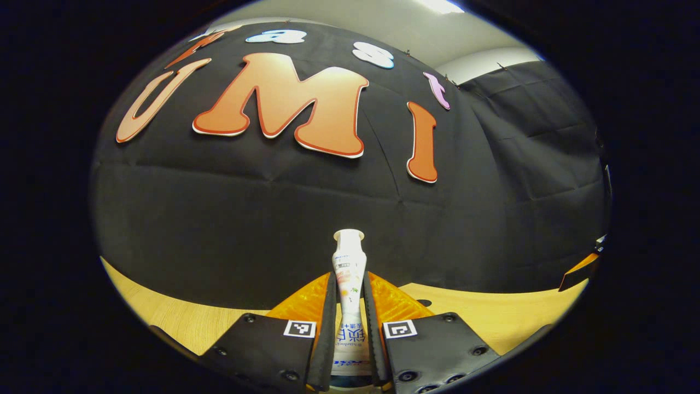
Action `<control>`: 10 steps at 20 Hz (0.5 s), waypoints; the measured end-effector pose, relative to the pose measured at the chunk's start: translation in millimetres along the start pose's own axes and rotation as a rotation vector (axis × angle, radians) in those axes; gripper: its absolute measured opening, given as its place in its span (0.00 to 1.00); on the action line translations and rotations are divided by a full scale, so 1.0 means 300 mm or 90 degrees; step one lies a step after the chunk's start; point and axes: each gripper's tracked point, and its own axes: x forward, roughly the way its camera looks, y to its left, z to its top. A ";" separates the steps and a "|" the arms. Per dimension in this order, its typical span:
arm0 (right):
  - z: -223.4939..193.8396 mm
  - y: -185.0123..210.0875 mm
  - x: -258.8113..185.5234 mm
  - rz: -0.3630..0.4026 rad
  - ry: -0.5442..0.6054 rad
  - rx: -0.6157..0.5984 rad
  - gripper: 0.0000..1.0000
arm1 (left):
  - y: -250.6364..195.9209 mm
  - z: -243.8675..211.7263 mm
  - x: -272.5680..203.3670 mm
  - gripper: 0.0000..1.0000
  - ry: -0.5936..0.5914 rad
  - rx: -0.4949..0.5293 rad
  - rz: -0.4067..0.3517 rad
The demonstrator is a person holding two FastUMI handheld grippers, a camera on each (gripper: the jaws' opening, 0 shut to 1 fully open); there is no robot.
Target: Put the toothbrush and toothpaste on the desktop into the cup, then pick up the cup and place it on the coaster on the desktop.
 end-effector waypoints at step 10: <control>-0.007 0.013 0.008 -0.001 0.008 0.007 0.91 | 0.054 0.078 -0.136 0.64 0.016 0.000 0.025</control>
